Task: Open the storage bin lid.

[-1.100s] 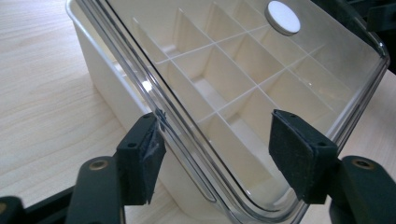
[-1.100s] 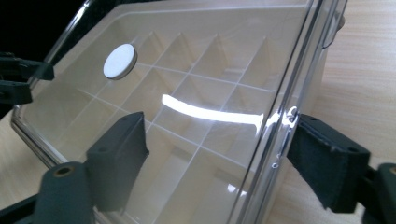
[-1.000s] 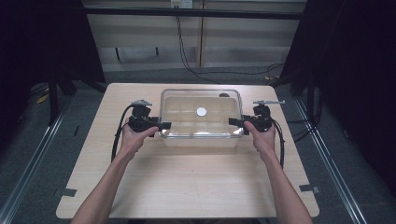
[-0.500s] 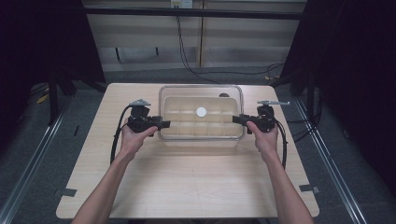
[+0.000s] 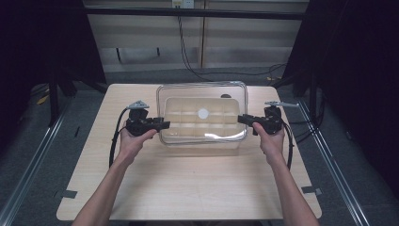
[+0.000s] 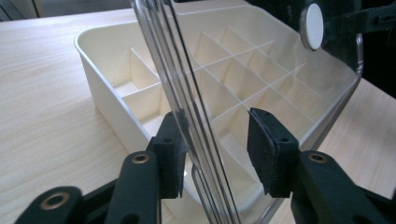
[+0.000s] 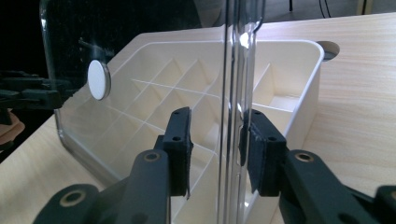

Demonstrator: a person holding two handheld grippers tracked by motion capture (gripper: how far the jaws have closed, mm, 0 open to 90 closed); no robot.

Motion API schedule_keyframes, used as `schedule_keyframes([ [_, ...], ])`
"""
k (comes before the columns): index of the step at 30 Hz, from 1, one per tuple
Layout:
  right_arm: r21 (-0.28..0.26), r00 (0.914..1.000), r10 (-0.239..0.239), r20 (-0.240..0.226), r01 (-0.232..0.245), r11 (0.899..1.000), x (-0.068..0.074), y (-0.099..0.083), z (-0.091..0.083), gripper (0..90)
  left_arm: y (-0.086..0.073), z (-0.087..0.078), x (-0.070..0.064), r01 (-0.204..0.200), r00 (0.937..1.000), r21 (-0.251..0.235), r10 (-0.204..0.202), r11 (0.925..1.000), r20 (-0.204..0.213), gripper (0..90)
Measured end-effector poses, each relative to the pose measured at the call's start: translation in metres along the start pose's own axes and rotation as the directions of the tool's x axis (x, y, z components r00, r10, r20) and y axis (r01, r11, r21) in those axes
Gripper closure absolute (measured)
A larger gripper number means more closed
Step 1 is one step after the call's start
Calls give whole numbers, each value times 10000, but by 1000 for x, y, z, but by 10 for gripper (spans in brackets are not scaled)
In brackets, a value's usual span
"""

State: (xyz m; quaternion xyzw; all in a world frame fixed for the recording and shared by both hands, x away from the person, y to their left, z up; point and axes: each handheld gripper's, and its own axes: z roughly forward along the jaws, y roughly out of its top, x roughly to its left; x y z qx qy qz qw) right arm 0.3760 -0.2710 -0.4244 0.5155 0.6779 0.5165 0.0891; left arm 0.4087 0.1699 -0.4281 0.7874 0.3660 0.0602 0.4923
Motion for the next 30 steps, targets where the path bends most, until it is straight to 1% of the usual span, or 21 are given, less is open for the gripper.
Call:
schedule_keyframes([
  [1, -26, 10000, -25, -40, 25, 10000, 0, 0, -1, 652, 0, 0, -1, 97, 10000, -93, -97, 9999, 13, 600],
  [4, -81, 9999, -128, 41, 128, 9999, 2, -1, -3, 652, -1, 0, -2, 46, 10000, -99, -46, 9999, -74, 604],
  [6, -112, 9999, -138, 38, 138, 9998, 2, -1, -3, 652, -1, -2, -3, 92, 10000, -249, -91, 9996, 26, 615],
  [7, -112, 9999, -138, 38, 138, 9998, 2, -1, -3, 652, -1, -2, -3, 92, 10000, -249, -91, 9996, 26, 620],
  [9, -152, 9999, -156, -14, 155, 9998, 3, -2, -5, 655, 1, -5, -3, -35, 10000, -252, 37, 9997, 60, 630],
  [11, -180, 9999, -167, -4, 167, 9997, 3, -2, -6, 656, 1, -6, -4, 36, 10000, -332, -33, 9994, 89, 637],
  [17, -421, 9997, -223, -97, 219, 9989, 5, -6, -8, 661, 0, -9, -5, -9, 10000, -390, 13, 9992, 87, 655],
  [20, -466, 9996, -296, 0, 296, 9985, 8, -7, -10, 660, -1, -10, -6, -39, 10000, -411, 41, 9991, 49, 659],
  [21, -609, 9995, -313, -36, 310, 9977, 9, -9, -11, 660, -2, -11, -5, 13, 10000, -435, -9, 9991, 92, 661],
  [26, -472, 9993, -375, -33, 373, 9982, 12, -11, -10, 662, -5, -13, -6, -5, 10000, -434, 6, 9991, 11, 660],
  [30, -477, 9994, -354, -57, 351, 9982, 12, -13, -13, 663, -6, -14, -9, -56, 10000, -410, 58, 9991, 55, 661],
])
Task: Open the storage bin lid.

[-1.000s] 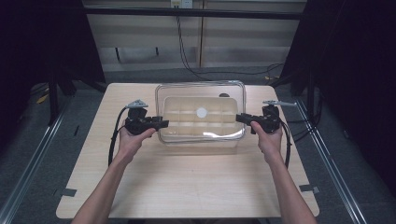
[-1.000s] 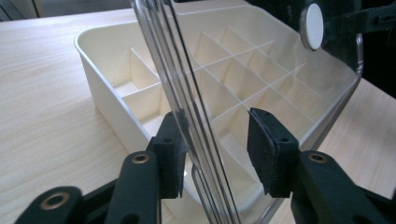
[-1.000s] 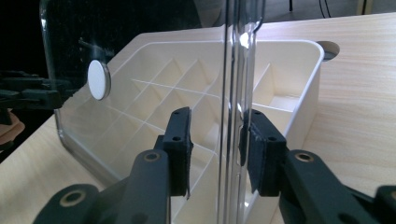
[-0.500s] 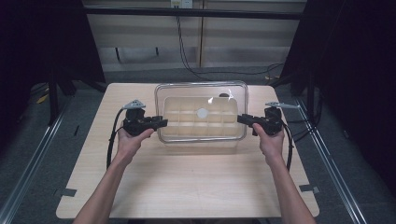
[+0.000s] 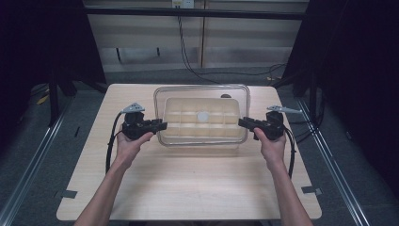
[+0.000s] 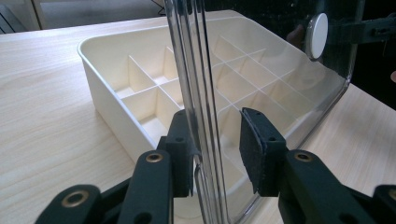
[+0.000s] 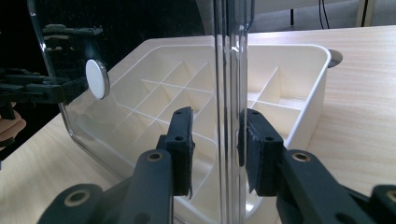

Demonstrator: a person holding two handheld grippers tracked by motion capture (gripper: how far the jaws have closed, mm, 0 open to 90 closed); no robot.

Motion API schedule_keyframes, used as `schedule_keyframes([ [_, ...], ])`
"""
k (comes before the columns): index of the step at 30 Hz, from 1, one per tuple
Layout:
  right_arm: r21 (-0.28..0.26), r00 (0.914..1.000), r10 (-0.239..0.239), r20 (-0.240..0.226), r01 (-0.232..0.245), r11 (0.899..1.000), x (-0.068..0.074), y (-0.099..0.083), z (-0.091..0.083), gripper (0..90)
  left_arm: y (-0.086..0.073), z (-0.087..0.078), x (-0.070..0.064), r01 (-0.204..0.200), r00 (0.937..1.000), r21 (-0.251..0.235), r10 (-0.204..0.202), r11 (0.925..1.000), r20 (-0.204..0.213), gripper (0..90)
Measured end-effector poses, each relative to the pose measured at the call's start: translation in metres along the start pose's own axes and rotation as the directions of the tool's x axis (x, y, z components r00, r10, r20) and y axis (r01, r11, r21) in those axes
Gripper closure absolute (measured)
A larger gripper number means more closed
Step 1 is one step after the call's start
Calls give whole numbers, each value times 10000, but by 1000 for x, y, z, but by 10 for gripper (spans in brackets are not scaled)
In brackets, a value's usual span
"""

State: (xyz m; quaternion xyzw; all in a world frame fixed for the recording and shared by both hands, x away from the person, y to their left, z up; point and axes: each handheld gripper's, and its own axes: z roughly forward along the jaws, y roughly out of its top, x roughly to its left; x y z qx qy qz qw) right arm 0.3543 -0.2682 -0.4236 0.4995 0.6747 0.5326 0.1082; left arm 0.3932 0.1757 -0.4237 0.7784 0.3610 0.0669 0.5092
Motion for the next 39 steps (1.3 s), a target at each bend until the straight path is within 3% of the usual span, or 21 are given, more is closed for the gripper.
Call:
schedule_keyframes([
  [2, -137, 9999, 116, -103, -117, 9998, -2, -2, -3, 667, 0, -1, -3, -3, 9998, -30, 3, 10000, 184, 667],
  [6, -319, 9996, 252, -125, -256, 9992, -3, -3, -9, 667, 1, -3, -9, -119, 9998, -90, 120, 9999, 157, 672],
  [11, -366, 9998, 136, -150, -141, 9992, 1, -1, -14, 668, 1, -8, -11, -174, 9997, -141, 177, 9997, 188, 677],
  [16, -186, 9998, 85, -155, -88, 9998, 2, -5, -11, 667, -4, -10, -9, 41, 9998, -70, -40, 10000, 220, 677],
  [18, -69, 9998, 61, -175, -62, 10000, 5, -6, -9, 668, -4, -12, -8, -45, 10000, 10, 45, 10000, 70, 674],
  [23, -100, 9997, -114, -228, 112, 9999, 11, -5, -10, 668, -2, -20, -10, 9, 9999, -190, -6, 9998, 140, 677],
  [39, -163, 9991, -277, -318, 272, 9995, 19, 1, -25, 667, 3, -30, -23, -363, 9992, -273, 367, 9990, 144, 678],
])
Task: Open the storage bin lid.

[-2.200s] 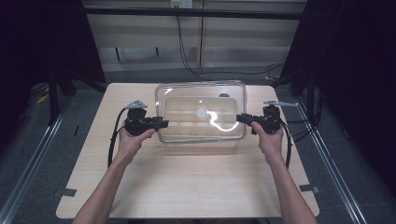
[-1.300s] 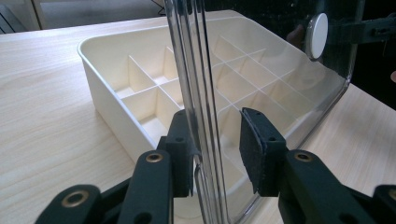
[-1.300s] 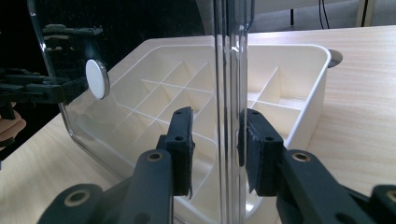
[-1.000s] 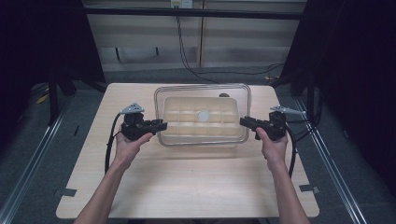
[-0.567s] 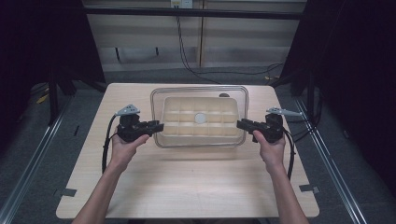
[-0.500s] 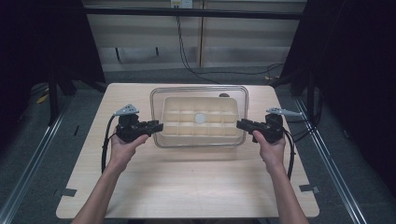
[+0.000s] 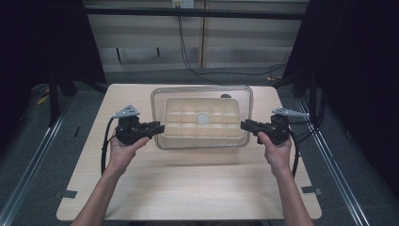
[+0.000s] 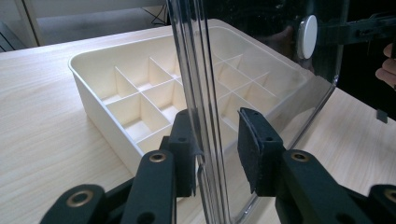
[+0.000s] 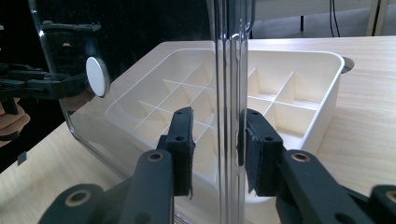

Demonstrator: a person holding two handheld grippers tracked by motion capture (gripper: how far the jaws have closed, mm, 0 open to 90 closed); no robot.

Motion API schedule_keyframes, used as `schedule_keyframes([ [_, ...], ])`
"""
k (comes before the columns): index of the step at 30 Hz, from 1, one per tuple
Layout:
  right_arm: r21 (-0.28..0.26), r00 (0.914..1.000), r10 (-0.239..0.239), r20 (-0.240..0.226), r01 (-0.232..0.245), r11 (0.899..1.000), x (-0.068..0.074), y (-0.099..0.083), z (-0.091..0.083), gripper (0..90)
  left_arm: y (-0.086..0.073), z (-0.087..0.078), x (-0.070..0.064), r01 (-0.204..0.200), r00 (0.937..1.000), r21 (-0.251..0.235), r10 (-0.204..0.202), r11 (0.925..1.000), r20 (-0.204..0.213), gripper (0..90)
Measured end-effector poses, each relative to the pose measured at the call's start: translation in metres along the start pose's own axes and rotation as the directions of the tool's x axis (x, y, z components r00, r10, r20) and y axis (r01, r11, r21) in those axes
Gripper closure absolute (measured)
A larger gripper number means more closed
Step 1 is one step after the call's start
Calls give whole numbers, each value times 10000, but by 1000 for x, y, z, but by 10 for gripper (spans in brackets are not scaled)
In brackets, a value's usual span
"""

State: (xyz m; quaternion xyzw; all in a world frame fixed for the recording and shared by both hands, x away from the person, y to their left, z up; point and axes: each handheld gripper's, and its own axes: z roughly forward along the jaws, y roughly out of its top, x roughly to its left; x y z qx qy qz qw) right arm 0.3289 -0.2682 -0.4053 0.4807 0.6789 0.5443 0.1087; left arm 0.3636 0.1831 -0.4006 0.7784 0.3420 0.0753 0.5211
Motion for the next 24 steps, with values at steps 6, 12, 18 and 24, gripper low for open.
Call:
schedule_keyframes([
  [6, 20, 10000, 28, 38, -28, 10000, 4, -1, -6, 666, 0, -1, -5, -56, 10000, 73, 56, 10000, -12, 676],
  [12, -76, 9998, 105, 153, -104, 9999, 7, -2, -15, 666, 0, 0, -11, -80, 10000, 179, 79, 9998, 41, 671],
  [18, -81, 9999, 46, 127, -45, 10000, 10, -2, -18, 665, -1, -7, -16, -204, 9997, 167, 206, 9997, -111, 670],
  [24, 73, 9999, -144, -34, 144, 9999, 17, 0, -13, 670, -7, -14, -14, -239, 9990, 441, 255, 9987, -362, 662],
])
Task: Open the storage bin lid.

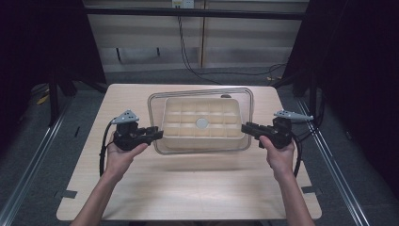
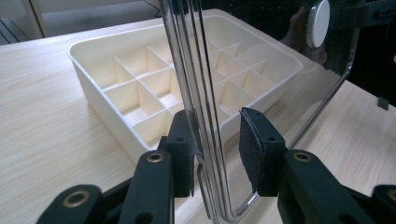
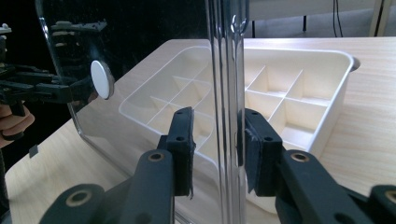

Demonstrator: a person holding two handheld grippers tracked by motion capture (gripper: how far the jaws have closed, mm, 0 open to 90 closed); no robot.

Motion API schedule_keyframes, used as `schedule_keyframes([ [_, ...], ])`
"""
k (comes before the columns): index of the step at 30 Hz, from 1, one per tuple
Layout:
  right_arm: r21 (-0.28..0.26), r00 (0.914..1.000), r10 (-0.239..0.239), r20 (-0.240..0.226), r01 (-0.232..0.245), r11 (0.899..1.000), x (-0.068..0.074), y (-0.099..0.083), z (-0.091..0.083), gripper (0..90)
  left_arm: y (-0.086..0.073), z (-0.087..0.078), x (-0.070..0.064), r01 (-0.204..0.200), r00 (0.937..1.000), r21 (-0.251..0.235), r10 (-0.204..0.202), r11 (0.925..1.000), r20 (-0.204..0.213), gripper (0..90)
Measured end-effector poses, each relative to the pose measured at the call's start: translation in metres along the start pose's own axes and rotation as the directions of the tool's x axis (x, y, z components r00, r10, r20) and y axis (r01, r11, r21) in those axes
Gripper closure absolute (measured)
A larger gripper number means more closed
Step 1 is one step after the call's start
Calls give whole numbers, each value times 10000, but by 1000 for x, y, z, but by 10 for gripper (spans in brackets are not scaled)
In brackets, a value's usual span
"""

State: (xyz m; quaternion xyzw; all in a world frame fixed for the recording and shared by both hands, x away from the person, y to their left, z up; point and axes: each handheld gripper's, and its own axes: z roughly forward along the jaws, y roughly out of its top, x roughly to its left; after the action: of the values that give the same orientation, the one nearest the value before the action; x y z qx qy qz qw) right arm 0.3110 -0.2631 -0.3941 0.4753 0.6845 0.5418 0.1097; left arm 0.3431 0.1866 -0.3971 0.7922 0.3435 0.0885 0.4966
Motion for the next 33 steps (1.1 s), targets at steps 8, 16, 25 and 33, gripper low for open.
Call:
schedule_keyframes([
  [8, 157, 9999, 122, -105, -121, 9998, 8, -4, -3, 667, -1, -10, -6, -197, 9998, -115, 197, 9997, -53, 667],
  [16, 263, 10000, 4, -53, -2, 9997, 13, -8, -10, 667, -4, -13, -12, -258, 9996, -31, 258, 9997, 93, 668],
  [25, 418, 9999, -11, -114, 16, 9991, 18, -14, -17, 669, -10, -16, -18, -176, 9998, 42, 176, 9998, 93, 667],
  [33, 441, 9996, 186, -196, -177, 9989, 21, -17, -22, 672, -13, -22, -22, -183, 9997, -5, 183, 9998, 178, 670],
])
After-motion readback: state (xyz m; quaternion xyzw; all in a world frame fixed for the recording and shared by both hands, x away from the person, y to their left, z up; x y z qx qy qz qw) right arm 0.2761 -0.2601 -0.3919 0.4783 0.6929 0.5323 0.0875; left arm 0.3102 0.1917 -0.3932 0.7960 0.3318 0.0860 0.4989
